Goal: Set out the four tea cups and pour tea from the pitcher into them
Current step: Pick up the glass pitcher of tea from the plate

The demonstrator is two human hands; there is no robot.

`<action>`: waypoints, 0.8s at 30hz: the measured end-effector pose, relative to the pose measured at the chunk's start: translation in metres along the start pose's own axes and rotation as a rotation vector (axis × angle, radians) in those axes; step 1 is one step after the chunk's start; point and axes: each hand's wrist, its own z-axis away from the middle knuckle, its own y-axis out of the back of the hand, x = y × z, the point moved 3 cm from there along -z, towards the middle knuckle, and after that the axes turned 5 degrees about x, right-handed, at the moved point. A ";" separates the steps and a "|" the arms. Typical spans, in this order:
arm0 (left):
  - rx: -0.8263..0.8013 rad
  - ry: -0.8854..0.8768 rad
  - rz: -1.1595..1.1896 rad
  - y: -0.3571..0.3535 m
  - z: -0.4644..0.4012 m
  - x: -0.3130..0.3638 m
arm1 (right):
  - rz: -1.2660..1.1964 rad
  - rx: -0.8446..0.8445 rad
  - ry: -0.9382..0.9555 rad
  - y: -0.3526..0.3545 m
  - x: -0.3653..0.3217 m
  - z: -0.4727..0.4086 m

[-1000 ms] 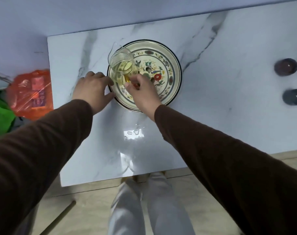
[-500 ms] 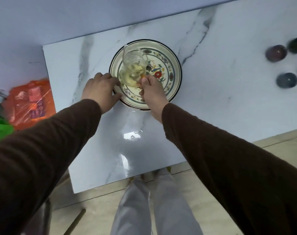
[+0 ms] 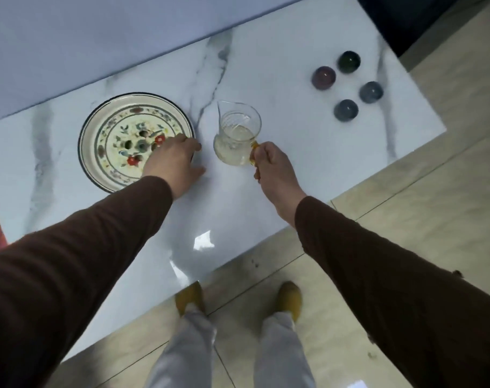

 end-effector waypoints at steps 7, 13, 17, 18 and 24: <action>-0.062 -0.022 -0.024 -0.053 -0.013 0.134 | 0.055 0.010 0.036 0.142 0.052 -0.011; -0.090 -0.053 -0.030 -0.084 -0.042 0.211 | 0.091 0.033 0.059 0.223 0.081 -0.040; -0.106 -0.074 -0.018 -0.094 -0.073 0.239 | 0.086 0.038 0.025 0.252 0.087 -0.070; -0.113 -0.074 -0.016 -0.095 -0.080 0.244 | 0.088 0.038 0.019 0.257 0.087 -0.076; -0.114 -0.048 0.012 -0.094 -0.135 0.267 | 0.124 0.027 -0.006 0.292 0.080 -0.123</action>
